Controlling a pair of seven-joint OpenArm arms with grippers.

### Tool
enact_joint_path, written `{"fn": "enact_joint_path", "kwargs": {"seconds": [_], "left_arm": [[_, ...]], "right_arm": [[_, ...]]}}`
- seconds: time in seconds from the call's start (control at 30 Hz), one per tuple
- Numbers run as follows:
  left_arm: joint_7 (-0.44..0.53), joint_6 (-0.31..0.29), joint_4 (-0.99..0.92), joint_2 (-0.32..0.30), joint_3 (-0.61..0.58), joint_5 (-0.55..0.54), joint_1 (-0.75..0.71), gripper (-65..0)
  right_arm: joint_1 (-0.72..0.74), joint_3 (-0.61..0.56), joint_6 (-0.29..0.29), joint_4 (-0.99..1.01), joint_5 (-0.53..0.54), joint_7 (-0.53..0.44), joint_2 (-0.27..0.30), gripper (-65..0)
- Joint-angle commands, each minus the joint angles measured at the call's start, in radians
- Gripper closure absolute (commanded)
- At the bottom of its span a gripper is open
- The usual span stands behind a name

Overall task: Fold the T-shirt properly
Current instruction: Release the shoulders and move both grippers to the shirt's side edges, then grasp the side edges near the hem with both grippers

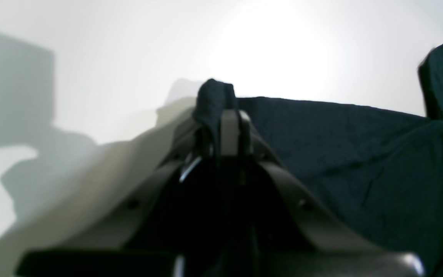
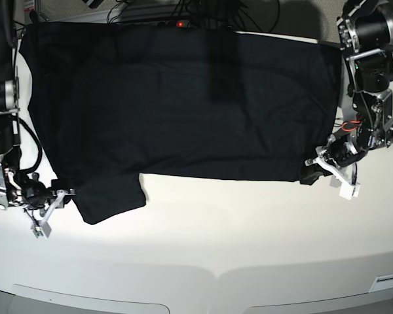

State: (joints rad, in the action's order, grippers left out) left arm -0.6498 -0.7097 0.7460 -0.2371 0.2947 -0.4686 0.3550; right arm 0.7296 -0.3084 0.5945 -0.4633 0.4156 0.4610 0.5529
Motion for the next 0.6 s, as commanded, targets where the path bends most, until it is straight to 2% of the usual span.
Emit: {"fn": "enact_joint_path", "kwargs": {"seconds": [0.0, 0.2, 0.57], "left_arm": [[-0.03, 0.012, 0.004, -0.007, -0.002, 0.031, 0.011, 0.0], [-0.031, 0.012, 0.004, -0.007, -0.002, 0.031, 0.011, 0.0], [-0.03, 0.012, 0.004, -0.007, -0.002, 0.032, 0.011, 0.0]], "right_arm": [[0.032, 0.004, 0.008, -0.004, -0.013, -0.018, 0.002, -25.7], [0.032, 0.004, -0.005, 0.021, -0.08, -0.022, -0.043, -25.7], [0.072, 0.004, -0.007, 0.021, -0.079, -0.032, 0.015, -25.7]]}}
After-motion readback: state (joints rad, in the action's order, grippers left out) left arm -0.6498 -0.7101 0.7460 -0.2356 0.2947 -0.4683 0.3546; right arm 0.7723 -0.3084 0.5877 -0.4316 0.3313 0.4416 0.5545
